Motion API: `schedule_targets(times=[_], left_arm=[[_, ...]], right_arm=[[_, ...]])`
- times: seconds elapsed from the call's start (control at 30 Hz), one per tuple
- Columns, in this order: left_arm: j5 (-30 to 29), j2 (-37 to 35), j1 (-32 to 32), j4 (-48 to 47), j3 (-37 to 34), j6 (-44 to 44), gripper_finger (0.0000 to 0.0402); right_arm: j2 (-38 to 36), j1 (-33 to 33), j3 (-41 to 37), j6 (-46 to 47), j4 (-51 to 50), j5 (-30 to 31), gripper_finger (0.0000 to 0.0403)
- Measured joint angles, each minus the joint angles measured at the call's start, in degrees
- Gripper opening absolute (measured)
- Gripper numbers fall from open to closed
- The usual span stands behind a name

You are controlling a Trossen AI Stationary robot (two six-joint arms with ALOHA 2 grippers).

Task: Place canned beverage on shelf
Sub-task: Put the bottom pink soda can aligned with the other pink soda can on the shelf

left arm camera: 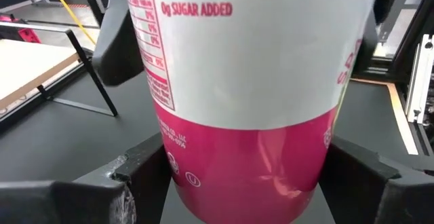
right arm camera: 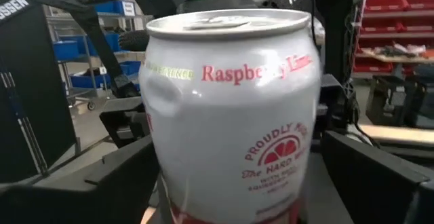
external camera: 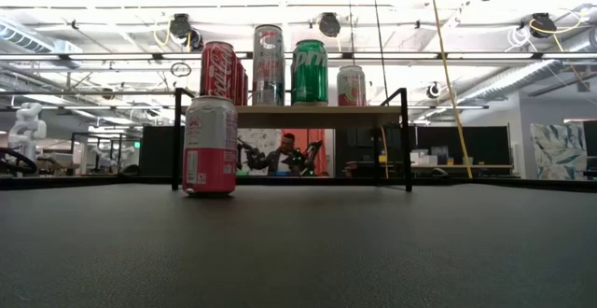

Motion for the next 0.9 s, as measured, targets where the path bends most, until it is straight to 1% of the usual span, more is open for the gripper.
schedule_targets(times=[0.2, 0.47, 0.7, 0.77, 0.9], left_arm=[[0.08, 0.00, 0.35, -0.54, 0.00, 0.03, 0.0300], [0.49, 0.00, 1.95, 1.81, -2.44, -0.44, 0.0300], [1.42, 0.00, 2.64, 4.01, -2.56, 0.99, 0.0300], [2.46, 0.00, 3.03, 4.33, -2.56, 1.50, 0.0300], [2.91, 0.00, 3.45, 4.39, -2.56, 1.50, 0.0300]], right_arm=[[-5.26, 0.32, 0.00, 0.66, -7.50, 1.28, 0.0386], [-10.46, 0.35, 0.08, -1.76, -10.28, 1.51, 0.0387], [-10.06, 0.35, 4.97, -2.02, -20.11, 1.39, 0.0387], [-9.52, 0.37, 6.04, -2.61, -21.37, 2.39, 0.0387], [-8.94, 0.37, 7.65, -3.42, -22.32, 2.49, 0.0387]])
